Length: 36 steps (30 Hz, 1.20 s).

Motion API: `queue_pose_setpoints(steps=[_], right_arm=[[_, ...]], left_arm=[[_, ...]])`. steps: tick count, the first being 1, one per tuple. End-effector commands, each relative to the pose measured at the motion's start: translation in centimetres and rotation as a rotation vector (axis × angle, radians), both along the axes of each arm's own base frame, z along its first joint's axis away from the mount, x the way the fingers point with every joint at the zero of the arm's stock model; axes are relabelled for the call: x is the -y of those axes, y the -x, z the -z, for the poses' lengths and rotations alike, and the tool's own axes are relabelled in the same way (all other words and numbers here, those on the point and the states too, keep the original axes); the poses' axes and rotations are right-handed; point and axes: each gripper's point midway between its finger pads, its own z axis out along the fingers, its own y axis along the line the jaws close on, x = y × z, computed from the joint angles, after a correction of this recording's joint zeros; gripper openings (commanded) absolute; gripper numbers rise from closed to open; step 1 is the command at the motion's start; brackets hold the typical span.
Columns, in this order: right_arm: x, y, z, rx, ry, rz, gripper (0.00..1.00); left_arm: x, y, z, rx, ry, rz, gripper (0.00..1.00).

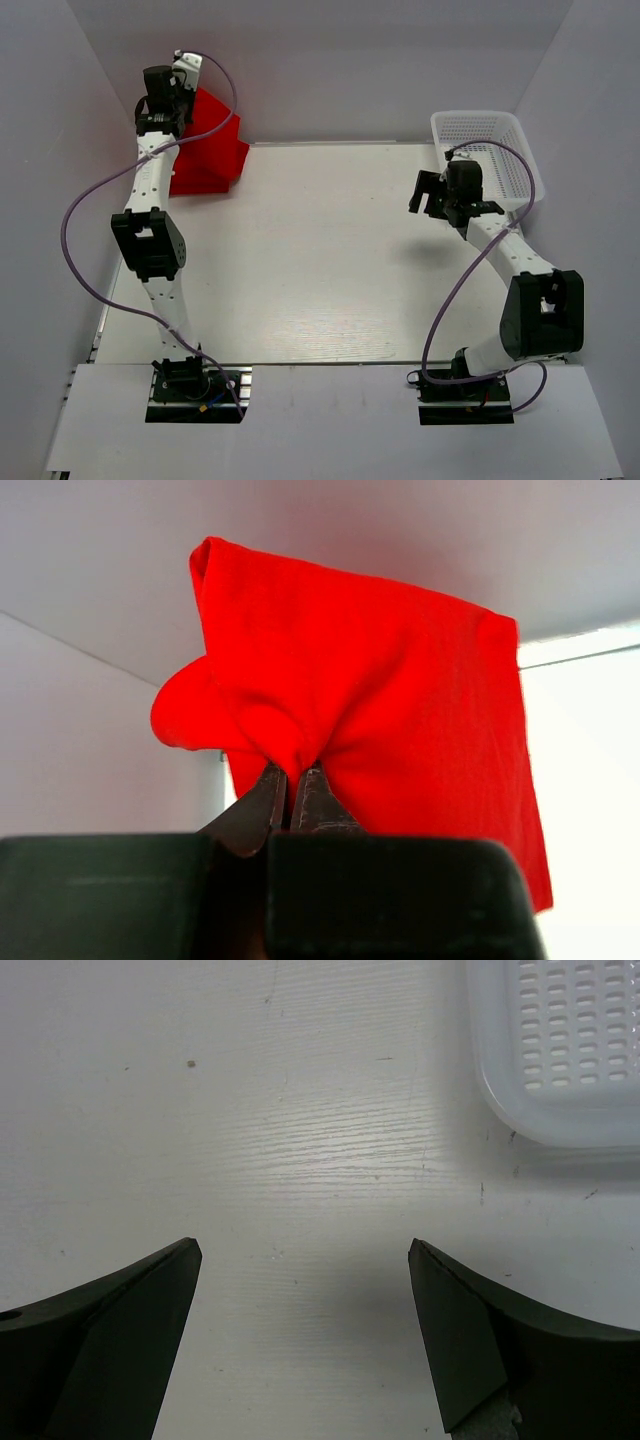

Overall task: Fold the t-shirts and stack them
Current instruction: Put the neatly folded tshirt into the corner of the board with the left arm

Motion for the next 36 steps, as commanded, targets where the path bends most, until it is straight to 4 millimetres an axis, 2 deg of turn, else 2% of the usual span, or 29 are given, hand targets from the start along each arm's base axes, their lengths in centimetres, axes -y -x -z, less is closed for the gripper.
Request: queue_pose_setpoints(steps=[1, 2, 4, 5, 8, 9, 10, 11, 13, 14, 17, 18, 22, 24, 26, 27, 28, 29, 34, 36], right_arm=[[-0.7, -1.8, -2.0, 0.059, -0.017, -0.007, 0.9], [-0.8, -1.9, -1.9, 0.056, -0.018, -0.01, 0.9], [-1.1, -2.3, -1.8, 0.051, -0.02, -0.013, 0.9], [-1.2, -2.4, -1.8, 0.052, -0.022, -0.016, 0.9], [-1.6, -2.8, -1.6, 0.04, -0.022, -0.023, 0.9], [-1.7, -2.9, -1.6, 0.04, -0.022, -0.023, 0.9], [-1.8, -3.0, -1.8, 0.043, -0.021, -0.025, 0.9], [-1.8, -3.1, -1.5, 0.033, -0.016, -0.024, 0.9], [-1.9, -3.3, -1.5, 0.032, -0.011, -0.022, 0.9], [-2.1, -3.3, -1.3, 0.027, -0.012, -0.026, 0.9], [-2.1, -3.5, -1.1, 0.023, -0.003, -0.021, 0.9], [-2.1, -3.6, -0.9, 0.017, 0.002, -0.02, 0.9], [-2.5, -3.8, -0.6, 0.006, -0.001, -0.026, 0.9], [-2.7, -4.0, -0.4, 0.003, 0.003, -0.027, 0.9], [-2.7, -4.0, -0.5, 0.003, 0.002, -0.028, 0.9], [-2.8, -4.0, -0.3, -0.004, 0.003, -0.028, 0.9], [-2.9, -4.0, -0.3, -0.004, 0.004, -0.03, 0.9], [-3.0, -4.0, -0.4, -0.003, 0.003, -0.028, 0.9], [-3.3, -4.1, -0.3, -0.01, 0.011, -0.035, 0.9], [-3.5, -4.1, -0.7, -0.002, 0.016, -0.04, 0.9]], left_arm=[[-1.8, -1.1, -2.7, 0.1, -0.01, -0.05, 0.0], [-2.3, -1.0, -2.7, 0.1, -0.01, -0.059, 0.0], [-2.4, -1.6, -1.0, 0.077, -0.009, -0.059, 0.0], [-3.1, -1.6, -1.3, 0.091, -0.01, -0.07, 0.0], [-3.7, -2.2, 0.3, 0.071, -0.009, -0.079, 0.0], [-4.6, -2.4, 1.4, 0.058, -0.012, -0.098, 0.0], [-4.6, -2.4, 1.4, 0.058, -0.012, -0.098, 0.0], [-5.7, -2.5, 2.0, 0.058, -0.016, -0.122, 0.0], [-6.0, -2.6, 2.7, 0.045, -0.021, -0.14, 0.0], [-6.8, -2.6, 3.3, 0.036, -0.021, -0.152, 0.0], [-8.4, -2.0, 4.7, 0.008, -0.008, -0.208, 0.0], [-8.6, -1.8, 5.9, -0.015, -0.001, -0.225, 0.0], [-10.6, -1.2, 7.0, -0.025, 0.005, -0.289, 0.0], [-11.6, -1.0, 8.6, -0.054, 0.009, -0.322, 0.0], [-11.8, -0.7, 8.4, -0.053, 0.017, -0.351, 0.01], [-12.5, -0.5, 9.3, -0.071, 0.023, -0.372, 0.24], [-12.6, -0.4, 9.3, -0.068, 0.03, -0.386, 0.59], [-12.8, -0.5, 9.3, -0.066, 0.026, -0.395, 0.99], [-14.9, 0.5, 8.1, -0.024, 0.021, -0.554, 1.0], [-15.6, 0.9, 6.7, 0.007, 0.022, -0.613, 1.0]])
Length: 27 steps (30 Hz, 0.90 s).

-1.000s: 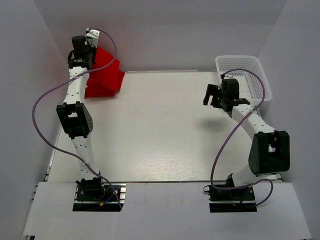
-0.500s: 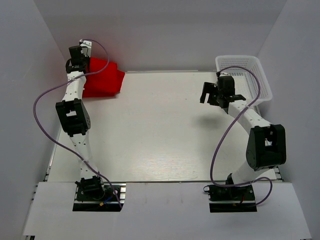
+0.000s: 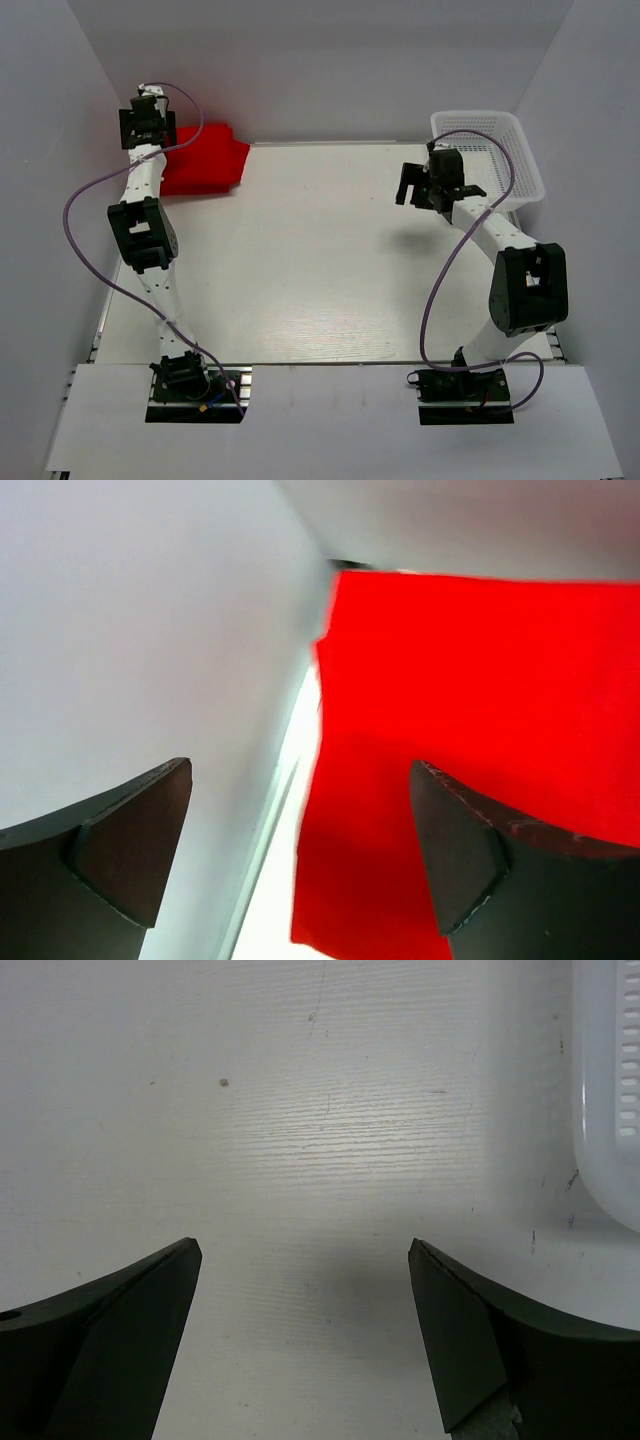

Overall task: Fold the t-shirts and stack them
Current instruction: Put the neatly folded tshirt into the corner of the board with the left arm

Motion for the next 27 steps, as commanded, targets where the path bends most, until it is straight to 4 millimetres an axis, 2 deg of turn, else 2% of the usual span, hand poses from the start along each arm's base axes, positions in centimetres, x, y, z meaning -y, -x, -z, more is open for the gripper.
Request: queue_pose_setpoints(steps=[1, 3, 5, 9, 10, 11, 12, 13, 14, 15, 16, 17, 18, 19, 21, 22, 23, 24, 25, 26, 27], right_arm=[[-0.3, -0.8, -1.8, 0.04, 0.004, 0.009, 0.9], [-0.5, -0.7, -1.9, 0.043, 0.003, 0.005, 0.9], [-0.6, -0.6, -2.2, 0.05, 0.006, 0.003, 0.9], [-0.5, -0.3, -3.6, 0.081, -0.001, 0.006, 0.9], [-0.5, 0.1, -3.3, 0.072, -0.009, 0.01, 0.9], [-0.7, 0.2, -4.2, 0.094, -0.023, 0.008, 0.9], [-0.7, 0.4, -4.1, 0.091, -0.028, 0.006, 0.9], [-0.8, 1.0, -3.5, 0.077, -0.029, -0.01, 0.9], [-1.0, 1.2, -4.6, 0.106, -0.05, -0.013, 0.9], [-1.2, 1.5, -4.8, 0.111, -0.062, -0.027, 0.9], [-1.4, 2.3, -4.0, 0.092, -0.07, -0.04, 0.9], [-1.3, 2.5, -4.4, 0.105, -0.073, -0.039, 0.9], [-1.3, 3.3, -4.1, 0.094, -0.074, -0.046, 0.9], [-1.1, 3.9, -3.3, 0.077, -0.068, -0.047, 0.9], [-0.9, 5.3, -3.1, 0.074, -0.066, -0.061, 0.9], [-0.7, 6.2, -2.0, 0.049, -0.059, -0.062, 0.9], [-0.5, 7.0, -1.1, 0.03, -0.052, -0.061, 0.9], [-0.5, 7.5, -2.2, 0.06, -0.068, -0.065, 0.9], [-0.4, 7.9, -2.0, 0.058, -0.072, -0.064, 0.9], [-0.2, 9.2, -0.9, 0.038, -0.078, -0.055, 0.9], [-1.1, 9.8, -1.5, 0.063, -0.125, -0.1, 0.9]], left_arm=[[-2.3, 1.0, -4.6, 0.109, -0.029, -0.17, 1.0], [-2.0, 1.4, -6.6, 0.137, -0.018, -0.16, 1.0], [-0.6, 1.4, -6.5, 0.128, 0.02, -0.083, 1.0], [3.4, 2.2, -9.1, 0.148, 0.103, 0.047, 1.0], [5.3, 2.7, -8.0, 0.106, 0.18, 0.122, 1.0], [6.7, 3.7, -9.9, 0.14, 0.231, 0.161, 1.0], [8.7, 4.2, -10.2, 0.141, 0.28, 0.23, 1.0], [9.3, 5.5, -8.1, 0.1, 0.319, 0.23, 1.0], [10.4, 6.3, -8.1, 0.111, 0.343, 0.24, 1.0], [12.3, 8.0, -11.0, 0.18, 0.381, 0.266, 1.0], [13.2, 9.6, -7.8, 0.127, 0.424, 0.249, 1.0], [14.4, 10.2, -8.3, 0.166, 0.454, 0.264, 1.0], [17.1, 11.2, -8.2, 0.169, 0.504, 0.314, 1.0], [18.4, 13.5, -7.3, 0.153, 0.531, 0.318, 1.0], [21.4, 15.5, -6.9, 0.155, 0.577, 0.381, 1.0], [24.1, 17.8, -5.7, 0.131, 0.621, 0.402, 1.0], [25.4, 18.9, -5.2, 0.122, 0.643, 0.42, 1.0], [28.0, 21.0, -2.6, 0.059, 0.676, 0.442, 1.0], [29.0, 22.2, -1.9, 0.047, 0.687, 0.452, 1.0], [30.1, 23.3, -1.3, 0.032, 0.688, 0.479, 1.0], [31.7, 25.2, -0.2, 0.002, 0.692, 0.511, 1.0]])
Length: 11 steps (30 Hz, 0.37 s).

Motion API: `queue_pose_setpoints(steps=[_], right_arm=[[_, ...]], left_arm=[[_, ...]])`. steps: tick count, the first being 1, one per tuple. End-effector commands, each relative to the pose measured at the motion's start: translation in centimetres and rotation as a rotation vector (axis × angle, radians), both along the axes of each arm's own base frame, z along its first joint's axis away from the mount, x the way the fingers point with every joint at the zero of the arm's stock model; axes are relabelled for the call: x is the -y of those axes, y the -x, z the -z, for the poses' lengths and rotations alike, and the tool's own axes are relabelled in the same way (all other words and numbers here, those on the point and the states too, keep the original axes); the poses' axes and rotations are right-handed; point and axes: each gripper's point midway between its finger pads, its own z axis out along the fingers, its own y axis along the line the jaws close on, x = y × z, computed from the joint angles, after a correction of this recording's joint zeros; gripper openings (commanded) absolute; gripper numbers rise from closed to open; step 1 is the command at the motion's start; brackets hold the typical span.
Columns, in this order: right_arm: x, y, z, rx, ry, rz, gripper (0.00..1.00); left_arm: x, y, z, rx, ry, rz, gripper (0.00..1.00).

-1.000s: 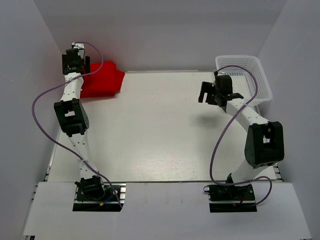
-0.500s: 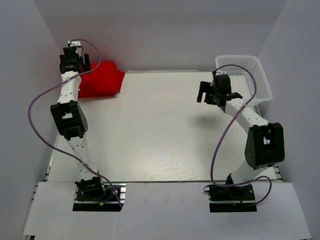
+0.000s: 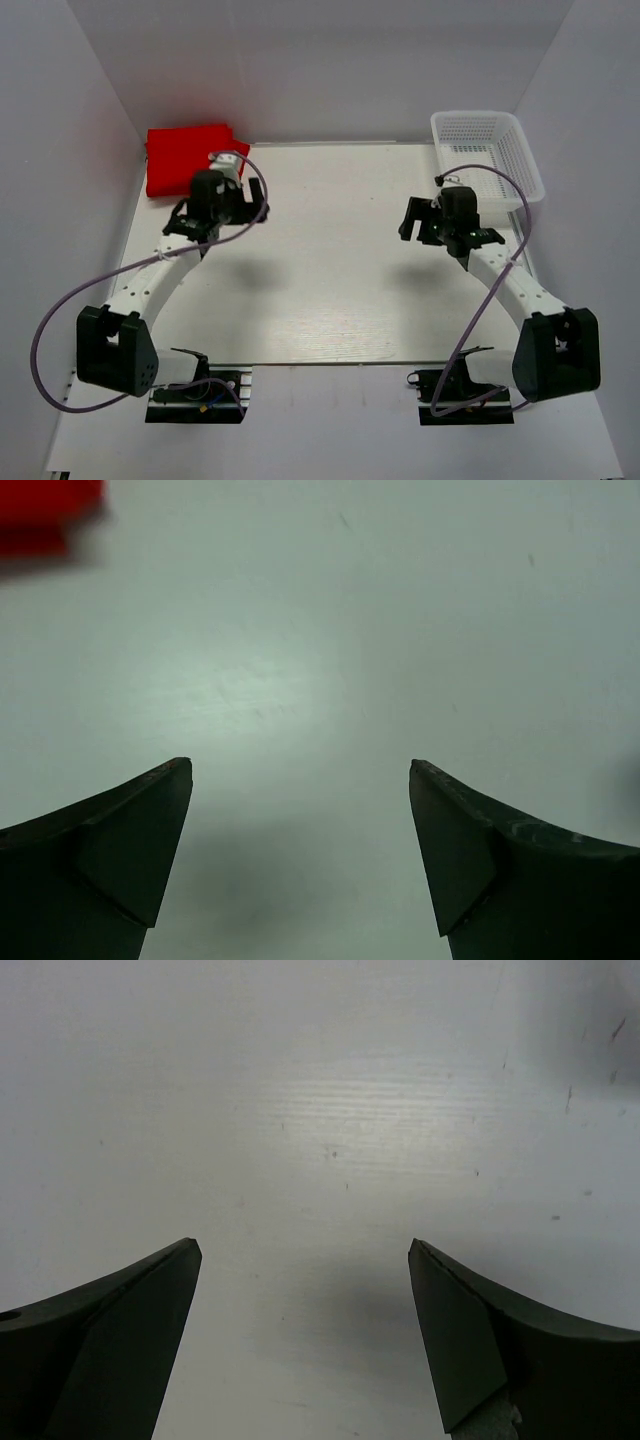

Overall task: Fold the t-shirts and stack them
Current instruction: Put the neatly folded tshirt into the corner of the board with the left arm

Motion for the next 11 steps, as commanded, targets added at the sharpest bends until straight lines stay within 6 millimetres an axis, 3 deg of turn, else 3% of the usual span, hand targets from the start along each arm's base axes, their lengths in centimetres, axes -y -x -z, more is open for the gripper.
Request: queue_pose_setpoints(steps=[1, 2, 5, 11], right_arm=[[-1.1, 1.5, -1.3, 0.057, -0.077, -0.051, 0.9], [-0.9, 2.7, -0.1, 0.039, -0.078, -0.049, 0.9], [-0.1, 3.9, 0.6, 0.034, -0.061, -0.028, 0.9], [0.5, 4.6, 1.2, 0.042, -0.044, -0.015, 0.9]], left_arm=[[3.4, 3.6, 2.4, -0.049, 0.059, 0.05, 1.0], [3.1, 4.3, 3.2, -0.075, 0.026, 0.026, 1.0], [2.3, 6.0, 4.3, -0.131, -0.046, -0.037, 1.0], [2.3, 6.5, 2.7, -0.094, -0.063, -0.051, 1.0]])
